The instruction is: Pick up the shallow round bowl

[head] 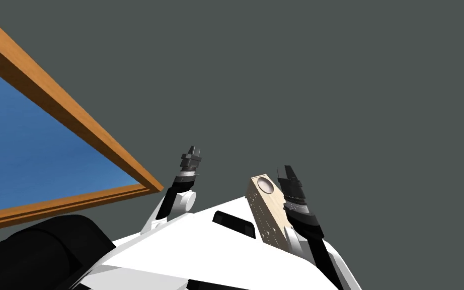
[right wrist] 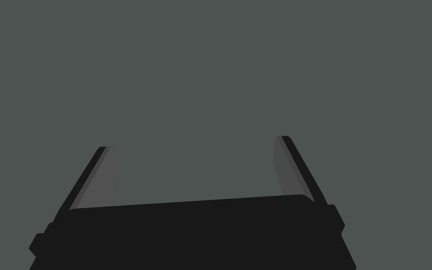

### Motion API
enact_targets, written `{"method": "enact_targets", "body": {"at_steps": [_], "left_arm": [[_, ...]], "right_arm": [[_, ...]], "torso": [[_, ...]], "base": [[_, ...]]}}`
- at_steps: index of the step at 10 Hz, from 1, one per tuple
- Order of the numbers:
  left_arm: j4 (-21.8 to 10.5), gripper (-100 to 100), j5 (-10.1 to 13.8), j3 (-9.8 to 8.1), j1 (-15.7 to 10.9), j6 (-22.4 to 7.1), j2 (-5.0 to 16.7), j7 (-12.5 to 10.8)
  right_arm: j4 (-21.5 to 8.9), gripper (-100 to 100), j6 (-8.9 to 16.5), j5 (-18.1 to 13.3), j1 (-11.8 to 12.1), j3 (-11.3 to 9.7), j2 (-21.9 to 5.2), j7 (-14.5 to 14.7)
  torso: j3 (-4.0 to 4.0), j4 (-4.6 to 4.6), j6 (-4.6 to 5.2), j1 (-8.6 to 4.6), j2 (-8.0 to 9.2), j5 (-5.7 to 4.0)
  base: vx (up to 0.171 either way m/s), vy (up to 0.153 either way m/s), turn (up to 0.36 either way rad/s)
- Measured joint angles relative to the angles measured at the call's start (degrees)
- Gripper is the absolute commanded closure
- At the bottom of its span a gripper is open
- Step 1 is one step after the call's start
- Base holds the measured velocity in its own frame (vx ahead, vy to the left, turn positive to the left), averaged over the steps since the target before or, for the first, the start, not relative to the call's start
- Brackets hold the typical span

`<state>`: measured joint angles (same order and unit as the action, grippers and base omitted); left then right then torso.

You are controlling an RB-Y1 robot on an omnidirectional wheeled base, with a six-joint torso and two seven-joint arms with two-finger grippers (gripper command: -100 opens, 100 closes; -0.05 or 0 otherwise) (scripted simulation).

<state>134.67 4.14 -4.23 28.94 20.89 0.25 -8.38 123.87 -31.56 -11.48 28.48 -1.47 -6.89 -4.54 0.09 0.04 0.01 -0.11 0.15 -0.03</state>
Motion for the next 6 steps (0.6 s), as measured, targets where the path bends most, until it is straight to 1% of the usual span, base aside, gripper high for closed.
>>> {"method": "enact_targets", "body": {"at_steps": [1, 2, 3, 4, 5, 6], "left_arm": [[0.0, 0, 0.0, 0.01, -0.01, 0.0, 0.0, 0.0], [0.0, 0, 0.0, 0.0, 0.0, 0.0, 0.0, 0.0], [0.0, 0, 0.0, 0.0, -0.01, 0.0, 0.0, 0.0], [0.0, 0, 0.0, 0.0, 0.0, 0.0, 0.0, 0.0], [0.0, 0, 0.0, 0.01, -0.01, 0.0, 0.0, 0.0], [0.0, 0, 0.0, 0.0, 0.0, 0.0, 0.0, 0.0]], "right_arm": [[-0.65, -100, 0.3, -1.7, 0.49, 0.38, -0.71, 0.28], [-1.2, -100, 0.63, -3.02, 0.5, 0.53, -1.03, 0.52], [-2.34, -100, 0.56, -4.74, 1.21, 0.95, -1.64, 0.89], [-2.74, -100, 0.88, -6.07, 1.28, 1.26, -2.14, 1.02], [-3.81, -100, 1.53, -7.79, 1.34, 1.83, -2.98, 1.21], [-3.91, -100, 1.69, -9.22, 2.2, 2.18, -3.48, 1.31]], "torso": [[-0.01, -0.01, -0.04, 0.01, -0.02, 0.01], [-0.04, -0.01, 0.0, 0.01, -0.06, 0.0], [-0.02, -0.01, -0.02, 0.03, -0.03, 0.01], [-0.02, -0.01, 0.0, 0.03, -0.04, 0.01], [-0.03, -0.01, -0.04, 0.01, -0.05, 0.01], [-0.03, -0.01, 0.02, 0.01, -0.06, 0.0]], "base": [[-0.021, -0.02, 0.093], [-0.036, -0.011, 0.187], [-0.031, -0.014, 0.117], [-0.031, -0.015, 0.285], [-0.024, -0.019, 0.124], [-0.029, -0.014, 0.228]]}}
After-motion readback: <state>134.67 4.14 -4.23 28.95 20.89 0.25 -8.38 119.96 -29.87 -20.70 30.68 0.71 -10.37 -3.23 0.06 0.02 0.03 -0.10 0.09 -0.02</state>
